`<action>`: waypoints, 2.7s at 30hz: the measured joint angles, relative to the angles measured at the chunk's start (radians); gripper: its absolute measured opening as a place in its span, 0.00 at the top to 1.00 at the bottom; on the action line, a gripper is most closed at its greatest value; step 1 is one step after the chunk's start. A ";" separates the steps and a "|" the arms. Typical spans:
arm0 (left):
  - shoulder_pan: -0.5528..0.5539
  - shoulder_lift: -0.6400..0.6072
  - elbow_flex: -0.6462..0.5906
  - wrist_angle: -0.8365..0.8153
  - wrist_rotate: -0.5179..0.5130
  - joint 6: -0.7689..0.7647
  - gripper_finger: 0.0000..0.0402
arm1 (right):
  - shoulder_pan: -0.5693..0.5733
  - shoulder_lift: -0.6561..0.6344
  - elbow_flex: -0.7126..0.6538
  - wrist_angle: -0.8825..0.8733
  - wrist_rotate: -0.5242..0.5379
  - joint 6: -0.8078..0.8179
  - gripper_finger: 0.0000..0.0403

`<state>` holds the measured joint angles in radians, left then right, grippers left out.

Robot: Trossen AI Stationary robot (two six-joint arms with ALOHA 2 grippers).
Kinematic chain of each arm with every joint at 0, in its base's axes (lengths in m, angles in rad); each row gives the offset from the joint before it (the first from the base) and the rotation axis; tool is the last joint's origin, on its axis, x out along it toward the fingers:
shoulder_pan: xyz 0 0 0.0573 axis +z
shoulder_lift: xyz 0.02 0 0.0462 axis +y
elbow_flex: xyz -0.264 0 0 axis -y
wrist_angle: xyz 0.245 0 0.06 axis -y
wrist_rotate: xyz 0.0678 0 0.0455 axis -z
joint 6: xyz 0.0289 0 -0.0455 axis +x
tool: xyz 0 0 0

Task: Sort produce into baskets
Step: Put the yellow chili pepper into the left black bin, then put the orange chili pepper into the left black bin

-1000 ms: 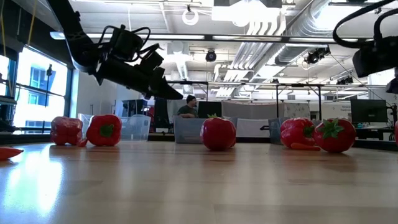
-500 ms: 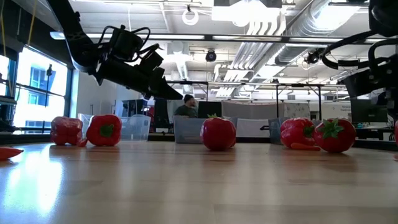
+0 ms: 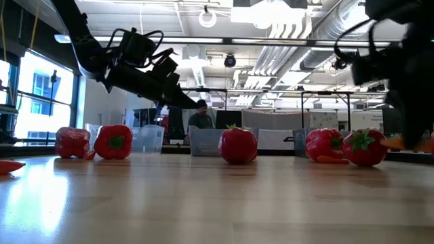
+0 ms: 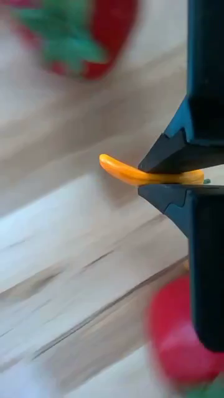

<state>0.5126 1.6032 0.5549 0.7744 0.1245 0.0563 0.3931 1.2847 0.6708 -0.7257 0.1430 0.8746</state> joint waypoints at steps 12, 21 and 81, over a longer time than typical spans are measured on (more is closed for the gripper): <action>0.000 0.000 0.001 0.039 0.000 0.000 1.00 | -0.408 0.074 0.001 0.700 0.267 -0.551 0.99; 0.000 0.000 0.001 0.036 0.000 -0.026 1.00 | -0.722 0.282 0.120 0.991 0.116 -0.807 0.99; -0.049 -0.105 0.003 -0.225 0.019 0.060 1.00 | -0.858 0.387 0.220 1.083 -0.117 -0.970 1.00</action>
<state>0.4637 1.4981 0.5579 0.5490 0.1440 0.1160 -0.4650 1.6714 0.8904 0.3575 0.0263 -0.0956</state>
